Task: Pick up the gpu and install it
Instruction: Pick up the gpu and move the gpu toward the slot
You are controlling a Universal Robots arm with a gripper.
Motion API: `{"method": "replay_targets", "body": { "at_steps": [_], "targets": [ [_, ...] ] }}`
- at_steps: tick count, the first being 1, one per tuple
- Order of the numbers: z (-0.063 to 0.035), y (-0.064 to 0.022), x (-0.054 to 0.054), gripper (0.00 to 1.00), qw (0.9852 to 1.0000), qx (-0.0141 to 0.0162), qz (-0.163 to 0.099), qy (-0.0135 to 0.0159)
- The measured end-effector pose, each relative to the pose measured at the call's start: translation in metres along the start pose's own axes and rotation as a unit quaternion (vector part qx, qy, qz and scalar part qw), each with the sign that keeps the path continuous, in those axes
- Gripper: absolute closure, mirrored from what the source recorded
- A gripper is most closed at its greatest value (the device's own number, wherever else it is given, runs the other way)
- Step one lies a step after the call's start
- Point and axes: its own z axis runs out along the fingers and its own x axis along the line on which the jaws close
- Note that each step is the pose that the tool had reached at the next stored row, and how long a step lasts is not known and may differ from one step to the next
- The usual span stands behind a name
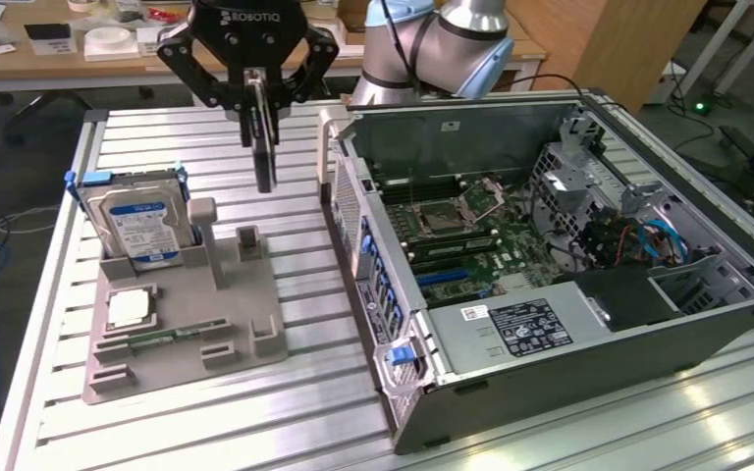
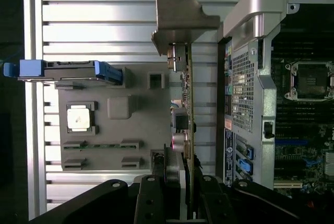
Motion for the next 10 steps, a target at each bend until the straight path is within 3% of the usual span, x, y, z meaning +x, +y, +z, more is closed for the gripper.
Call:
{"method": "replay_targets", "body": {
  "at_steps": [10],
  "targets": [
    [-0.0001, 0.0002, -0.016, 0.72, 1.0000, 0.0000, 0.000, 0.0000]
  ]
}}
